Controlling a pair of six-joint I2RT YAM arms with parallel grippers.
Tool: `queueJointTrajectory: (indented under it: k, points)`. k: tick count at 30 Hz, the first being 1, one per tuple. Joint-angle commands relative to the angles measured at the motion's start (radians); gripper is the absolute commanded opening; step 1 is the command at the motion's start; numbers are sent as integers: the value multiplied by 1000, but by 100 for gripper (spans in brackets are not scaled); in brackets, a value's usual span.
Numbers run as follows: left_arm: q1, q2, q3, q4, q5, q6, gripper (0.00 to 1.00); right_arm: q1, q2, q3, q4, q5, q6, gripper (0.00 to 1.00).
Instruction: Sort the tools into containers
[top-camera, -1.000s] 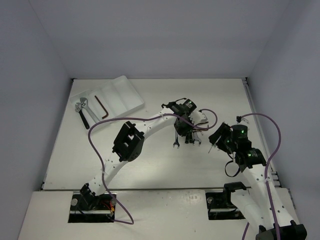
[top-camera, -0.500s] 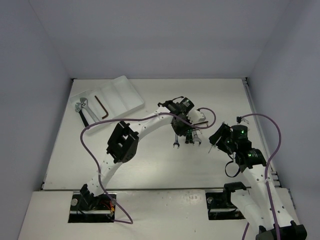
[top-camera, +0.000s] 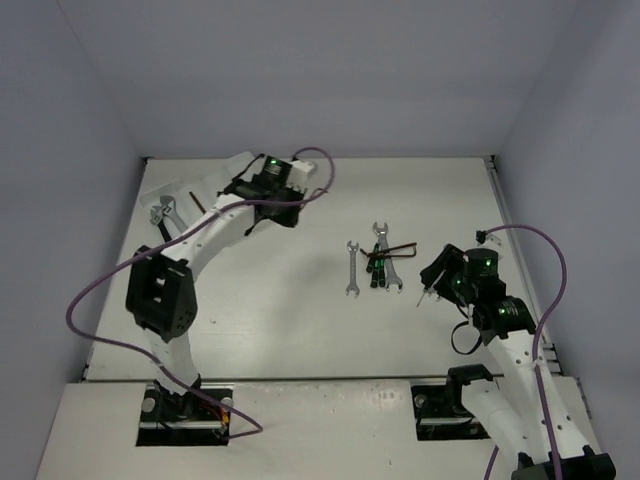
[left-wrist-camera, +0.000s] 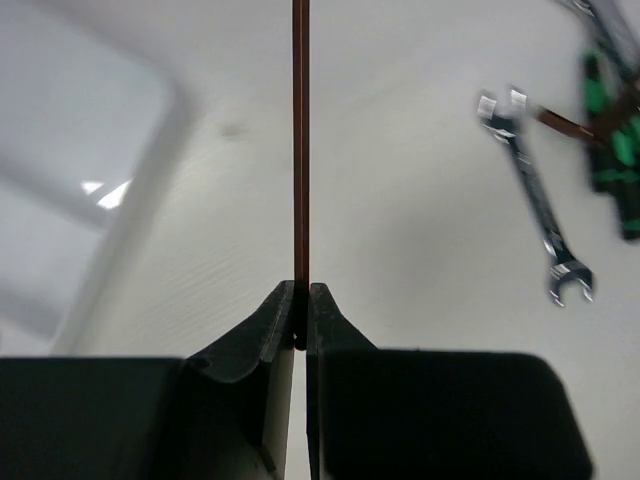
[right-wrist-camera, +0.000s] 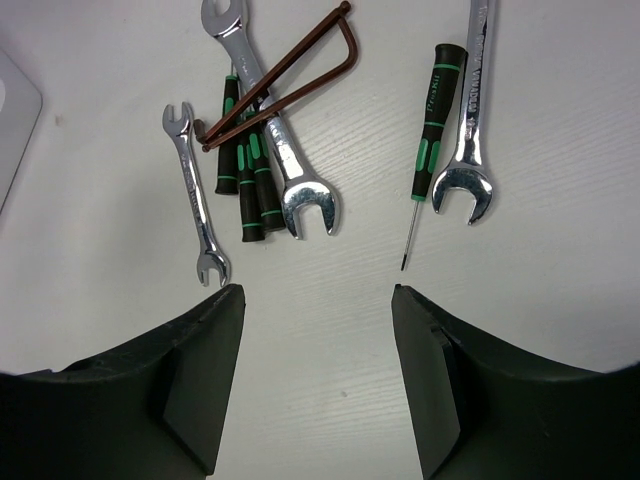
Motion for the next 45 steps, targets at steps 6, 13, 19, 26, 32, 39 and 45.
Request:
queueJointTrajectory:
  k: [6, 13, 19, 26, 32, 39, 45]
  points:
    - [322, -153, -200, 143, -355, -505, 0, -5, 28, 70, 25, 39, -33, 58]
    - [427, -75, -164, 153, -408, -632, 0, -5, 33, 67, 24, 31, -44, 58]
    - [453, 47, -39, 115, -415, -636, 0, -4, 18, 54, 22, 26, -49, 58]
    - [473, 114, 0, 91, -430, -654, 18, -5, 18, 65, 13, 22, -67, 58]
    - [470, 96, -9, 87, -414, -631, 29, -4, 21, 72, 10, 23, -70, 59]
    - [300, 49, 76, 184, -246, -273, 47, -5, 39, 108, 10, 36, -87, 59]
    - [46, 148, 209, 117, 44, 91, 47, -4, 51, 132, 5, 19, -103, 59]
